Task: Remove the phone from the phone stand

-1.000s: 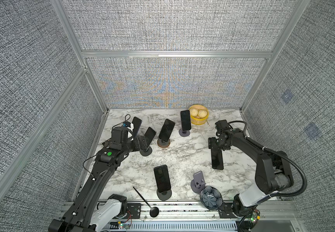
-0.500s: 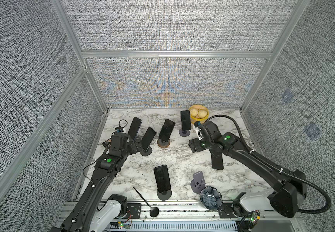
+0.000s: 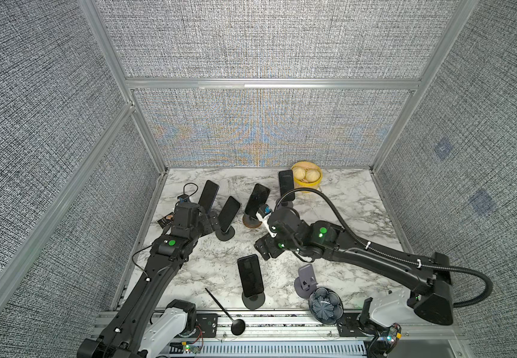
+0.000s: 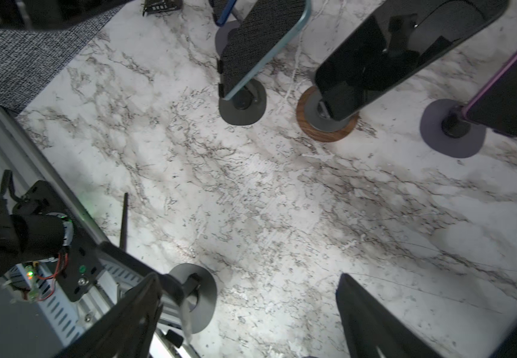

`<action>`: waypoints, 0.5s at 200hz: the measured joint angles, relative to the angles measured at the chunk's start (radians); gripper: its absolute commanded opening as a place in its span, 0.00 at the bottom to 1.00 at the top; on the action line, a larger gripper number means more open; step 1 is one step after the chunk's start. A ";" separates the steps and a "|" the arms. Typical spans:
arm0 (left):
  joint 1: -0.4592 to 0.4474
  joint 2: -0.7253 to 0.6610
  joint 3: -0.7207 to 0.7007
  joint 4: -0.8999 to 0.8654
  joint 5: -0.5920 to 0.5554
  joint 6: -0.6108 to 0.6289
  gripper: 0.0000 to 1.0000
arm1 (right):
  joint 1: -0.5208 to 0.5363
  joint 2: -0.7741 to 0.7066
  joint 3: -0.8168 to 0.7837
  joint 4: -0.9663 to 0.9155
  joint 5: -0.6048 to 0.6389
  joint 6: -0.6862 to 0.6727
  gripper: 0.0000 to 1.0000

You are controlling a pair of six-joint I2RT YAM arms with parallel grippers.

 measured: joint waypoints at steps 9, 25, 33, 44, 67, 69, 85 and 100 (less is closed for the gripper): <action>0.000 0.001 -0.010 0.006 -0.007 -0.009 0.99 | 0.027 0.011 0.009 0.006 0.011 0.035 0.90; 0.000 0.004 -0.024 0.018 -0.021 -0.031 0.99 | 0.063 0.023 0.021 0.011 0.040 0.098 0.89; 0.000 0.003 -0.030 0.023 -0.031 -0.039 1.00 | 0.079 0.029 0.023 0.013 0.053 0.129 0.89; 0.000 0.002 -0.041 0.032 -0.040 -0.056 1.00 | 0.100 0.039 0.027 0.011 0.075 0.175 0.89; 0.000 -0.010 -0.064 0.047 -0.058 -0.081 0.99 | 0.134 0.063 0.044 -0.004 0.122 0.260 0.90; 0.000 -0.011 -0.066 0.047 -0.058 -0.082 1.00 | 0.135 0.066 0.046 -0.006 0.126 0.267 0.90; 0.000 -0.016 -0.077 0.061 -0.061 -0.092 1.00 | 0.150 0.083 0.058 -0.028 0.145 0.317 0.90; 0.000 -0.019 -0.083 0.065 -0.063 -0.105 1.00 | 0.161 0.092 0.063 -0.042 0.164 0.355 0.90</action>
